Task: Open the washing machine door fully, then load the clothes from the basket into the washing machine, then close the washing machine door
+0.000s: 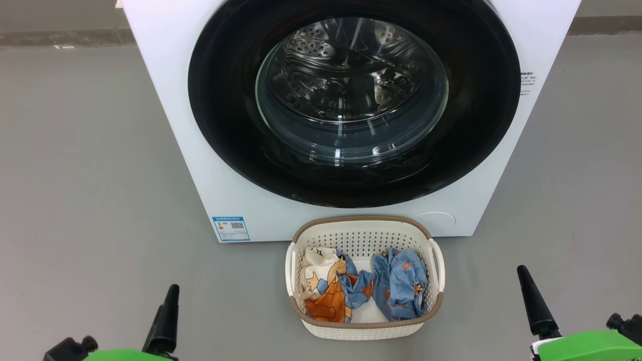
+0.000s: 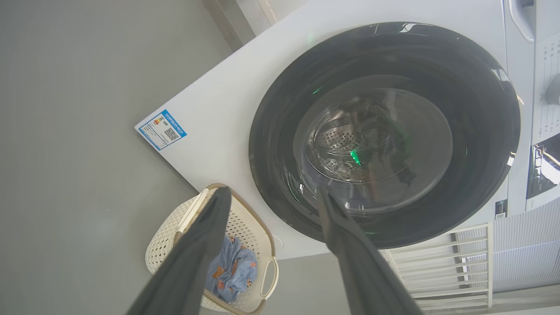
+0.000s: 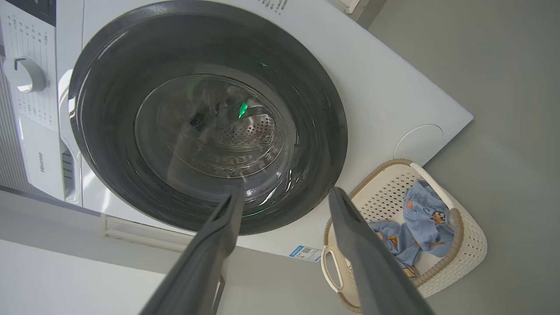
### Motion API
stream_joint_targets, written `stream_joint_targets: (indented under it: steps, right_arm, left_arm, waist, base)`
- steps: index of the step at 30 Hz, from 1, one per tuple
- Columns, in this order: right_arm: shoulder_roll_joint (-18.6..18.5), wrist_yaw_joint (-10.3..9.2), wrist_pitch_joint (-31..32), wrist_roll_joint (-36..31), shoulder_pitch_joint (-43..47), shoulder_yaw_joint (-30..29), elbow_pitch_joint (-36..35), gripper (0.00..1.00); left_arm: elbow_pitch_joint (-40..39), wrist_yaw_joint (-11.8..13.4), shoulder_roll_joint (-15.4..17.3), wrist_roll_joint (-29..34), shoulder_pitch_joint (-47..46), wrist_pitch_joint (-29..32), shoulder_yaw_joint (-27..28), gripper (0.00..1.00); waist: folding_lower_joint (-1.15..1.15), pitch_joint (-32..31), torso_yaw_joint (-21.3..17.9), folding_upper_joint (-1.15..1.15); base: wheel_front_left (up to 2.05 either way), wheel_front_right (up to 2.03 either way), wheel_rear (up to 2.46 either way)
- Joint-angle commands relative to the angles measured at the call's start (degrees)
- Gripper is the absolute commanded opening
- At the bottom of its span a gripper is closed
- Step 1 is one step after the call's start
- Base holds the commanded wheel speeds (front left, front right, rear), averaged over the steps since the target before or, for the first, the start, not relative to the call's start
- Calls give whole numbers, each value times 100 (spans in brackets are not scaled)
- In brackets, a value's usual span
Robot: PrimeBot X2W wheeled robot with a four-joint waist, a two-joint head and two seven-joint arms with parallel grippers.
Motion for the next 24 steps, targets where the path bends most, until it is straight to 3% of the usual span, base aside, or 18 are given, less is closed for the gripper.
stream_joint_targets:
  steps: [1,24]
  right_arm:
    - [-93,3,-84,-277,-73,102,-196,100]
    - [-202,5,-450,-1788,17,262,-141,100]
  left_arm:
    - [-200,-12,109,257,-147,-78,43,100]
    - [-338,-16,117,2049,-103,-434,-154,100]
  waist:
    - [0,0,4,0]
    - [0,18,34,0]
  base:
    - [0,0,0]
    - [0,0,0]
